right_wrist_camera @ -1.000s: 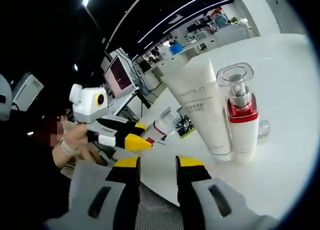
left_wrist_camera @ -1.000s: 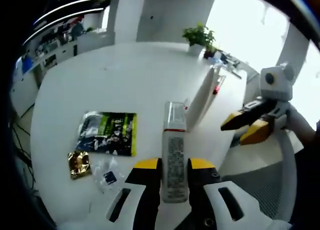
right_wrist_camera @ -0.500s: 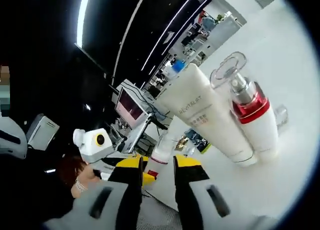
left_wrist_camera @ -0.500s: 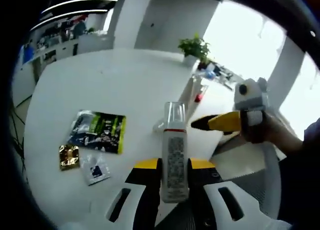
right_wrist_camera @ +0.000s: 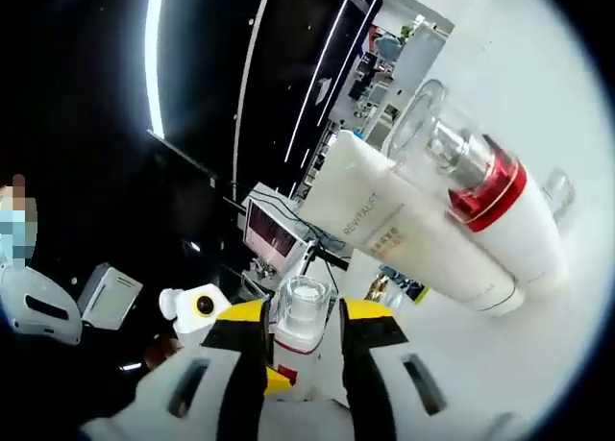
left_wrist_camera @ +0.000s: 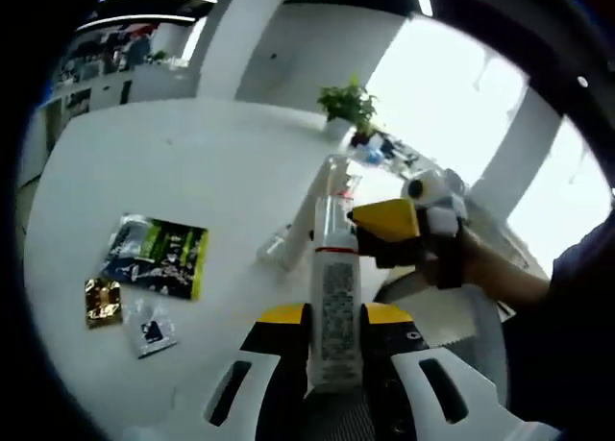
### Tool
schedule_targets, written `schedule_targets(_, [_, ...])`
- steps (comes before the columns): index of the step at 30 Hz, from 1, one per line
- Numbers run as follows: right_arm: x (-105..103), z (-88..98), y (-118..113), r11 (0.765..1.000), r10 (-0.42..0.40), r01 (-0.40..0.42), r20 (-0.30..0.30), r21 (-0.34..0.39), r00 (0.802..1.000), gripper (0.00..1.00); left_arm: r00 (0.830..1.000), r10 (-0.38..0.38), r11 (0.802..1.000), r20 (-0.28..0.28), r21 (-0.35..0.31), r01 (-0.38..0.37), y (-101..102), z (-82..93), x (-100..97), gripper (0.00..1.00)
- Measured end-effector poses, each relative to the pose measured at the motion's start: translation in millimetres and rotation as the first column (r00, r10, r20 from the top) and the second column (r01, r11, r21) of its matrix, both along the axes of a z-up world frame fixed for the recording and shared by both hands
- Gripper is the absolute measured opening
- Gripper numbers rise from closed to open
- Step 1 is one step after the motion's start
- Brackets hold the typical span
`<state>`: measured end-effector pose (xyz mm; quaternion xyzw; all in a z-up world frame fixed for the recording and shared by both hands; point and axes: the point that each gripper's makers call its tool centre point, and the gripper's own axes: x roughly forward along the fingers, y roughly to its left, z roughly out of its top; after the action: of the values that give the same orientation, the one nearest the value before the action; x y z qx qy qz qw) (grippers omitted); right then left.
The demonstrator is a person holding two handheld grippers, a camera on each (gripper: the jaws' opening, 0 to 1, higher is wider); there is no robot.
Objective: Arrange the skincare products in the storage area until every visible bottle or jar stands upright without overlapping.
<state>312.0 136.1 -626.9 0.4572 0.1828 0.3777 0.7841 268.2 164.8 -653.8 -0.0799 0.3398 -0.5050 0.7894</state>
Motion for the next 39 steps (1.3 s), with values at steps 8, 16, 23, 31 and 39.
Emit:
schedule_targets(8, [-4,10.4,0,0.998,0.017,-0.017,0.016,0.055,1.000,0.26,0.997,-0.061,0.994,-0.037,-0.089,0.057,-4,8.4,-9.2,0.16])
schedule_targets(16, [-9,12.1,5,0.999,0.022,-0.023,0.021,0.032,1.000,0.22,0.993,-0.109,0.992,-0.038,-0.075,0.106,-3,3.8,-14.1,0.16])
schedule_targets(23, [-13,9.1,14,0.996,0.005,-0.002,0.039,-0.084,0.999,0.20,0.986,-0.165,0.986,0.005,0.002,0.165,-3,-7.9,-16.3,0.17])
schedule_targets(31, [-17,8.5,20,0.973,0.000,0.021,0.089,-0.228,0.996,0.20,0.976,-0.211,0.976,0.059,0.068,0.207,0,-16.1,-12.4,0.31])
schedule_targets(39, [-19,4.7,26,0.893,0.045,0.042,0.181,-0.449,0.982,0.20,0.962,-0.259,0.961,0.085,0.121,0.248,-4,-23.3,-10.6,0.31])
